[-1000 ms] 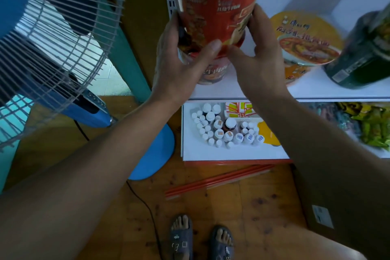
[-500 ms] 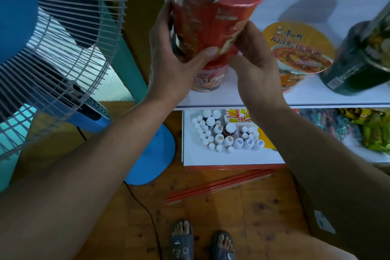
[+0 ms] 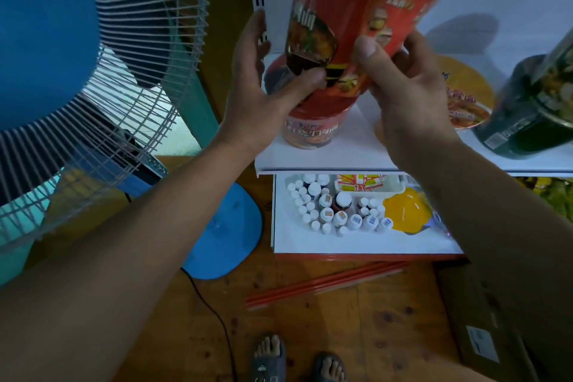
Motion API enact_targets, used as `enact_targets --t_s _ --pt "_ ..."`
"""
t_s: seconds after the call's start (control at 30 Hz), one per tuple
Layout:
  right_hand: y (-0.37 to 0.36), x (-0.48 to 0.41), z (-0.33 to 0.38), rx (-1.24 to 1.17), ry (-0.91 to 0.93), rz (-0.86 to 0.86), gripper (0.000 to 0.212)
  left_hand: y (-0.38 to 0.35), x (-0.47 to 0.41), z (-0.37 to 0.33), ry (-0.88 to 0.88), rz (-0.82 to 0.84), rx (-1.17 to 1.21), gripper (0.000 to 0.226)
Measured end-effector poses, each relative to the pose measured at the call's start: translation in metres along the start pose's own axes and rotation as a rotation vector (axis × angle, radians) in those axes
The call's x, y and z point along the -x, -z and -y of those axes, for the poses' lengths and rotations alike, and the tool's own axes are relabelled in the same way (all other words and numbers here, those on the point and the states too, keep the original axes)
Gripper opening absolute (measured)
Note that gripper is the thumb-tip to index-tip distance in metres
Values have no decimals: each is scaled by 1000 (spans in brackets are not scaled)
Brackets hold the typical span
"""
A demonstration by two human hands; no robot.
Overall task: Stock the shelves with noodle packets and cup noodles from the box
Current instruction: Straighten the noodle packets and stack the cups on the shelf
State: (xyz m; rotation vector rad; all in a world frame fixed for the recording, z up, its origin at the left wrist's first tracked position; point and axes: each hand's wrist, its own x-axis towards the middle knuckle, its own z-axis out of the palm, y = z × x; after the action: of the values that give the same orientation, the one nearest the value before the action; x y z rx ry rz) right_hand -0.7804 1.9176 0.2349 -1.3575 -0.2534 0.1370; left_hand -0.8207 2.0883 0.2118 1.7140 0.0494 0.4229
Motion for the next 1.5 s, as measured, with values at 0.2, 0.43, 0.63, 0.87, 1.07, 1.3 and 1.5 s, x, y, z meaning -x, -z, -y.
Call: enact_targets --t_s 0.2,0.43,0.63,0.87,1.07,1.3,1.5 --pt "1 -8 9 39 -13 122 76 5 -16 1 70 174 102 102" --pt "-1 -19 3 207 22 118 76 -10 8 14 -74 -110 -317 100" --pt "8 -17 -8 249 22 162 100 0 21 40 2 37 -206 94" --pt "13 -16 -28 437 19 202 87 3 3 46 72 59 -112 105" --pt "13 -15 -36 435 8 140 80 10 -1 46 75 28 -92 81" --pt "8 -13 -40 379 -71 103 100 0 10 48 13 -47 -120 80" --pt "13 -9 -48 354 -37 63 74 4 7 49 24 17 -163 78"
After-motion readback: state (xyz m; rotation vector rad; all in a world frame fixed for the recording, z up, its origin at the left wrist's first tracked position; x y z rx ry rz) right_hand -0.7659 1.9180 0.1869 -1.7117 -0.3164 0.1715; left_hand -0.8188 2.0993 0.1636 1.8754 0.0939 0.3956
